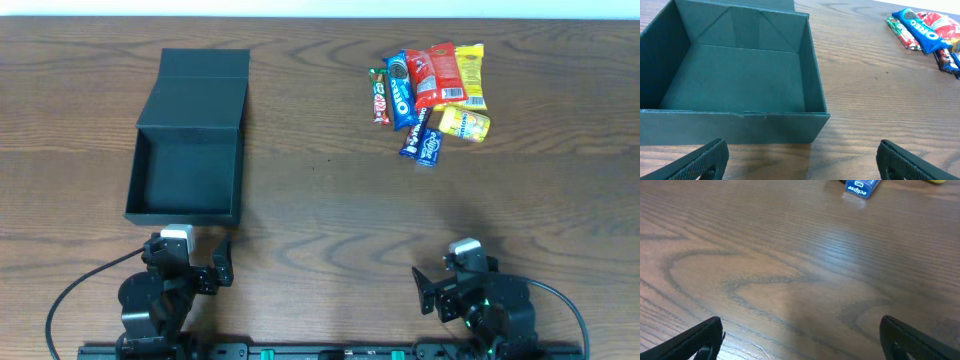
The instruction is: Pack container
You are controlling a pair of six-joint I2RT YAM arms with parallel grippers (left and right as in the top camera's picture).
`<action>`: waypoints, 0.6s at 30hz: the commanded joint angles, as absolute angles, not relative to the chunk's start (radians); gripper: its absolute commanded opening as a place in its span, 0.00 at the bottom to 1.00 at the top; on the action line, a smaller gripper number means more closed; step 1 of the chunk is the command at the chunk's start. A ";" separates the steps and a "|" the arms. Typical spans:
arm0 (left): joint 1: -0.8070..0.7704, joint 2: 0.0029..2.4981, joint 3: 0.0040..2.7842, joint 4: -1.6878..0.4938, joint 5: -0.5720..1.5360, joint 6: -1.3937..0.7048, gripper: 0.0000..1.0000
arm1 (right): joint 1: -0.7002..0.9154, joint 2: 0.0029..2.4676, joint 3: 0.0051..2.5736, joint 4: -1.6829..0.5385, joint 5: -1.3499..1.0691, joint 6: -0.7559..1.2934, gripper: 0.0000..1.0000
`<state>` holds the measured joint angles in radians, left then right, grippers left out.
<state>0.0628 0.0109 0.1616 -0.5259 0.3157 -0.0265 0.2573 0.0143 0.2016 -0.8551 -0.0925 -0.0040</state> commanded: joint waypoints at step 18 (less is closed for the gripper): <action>0.065 0.005 0.152 -0.268 0.429 -0.182 0.95 | 0.262 0.006 0.194 -0.856 -0.086 0.010 0.99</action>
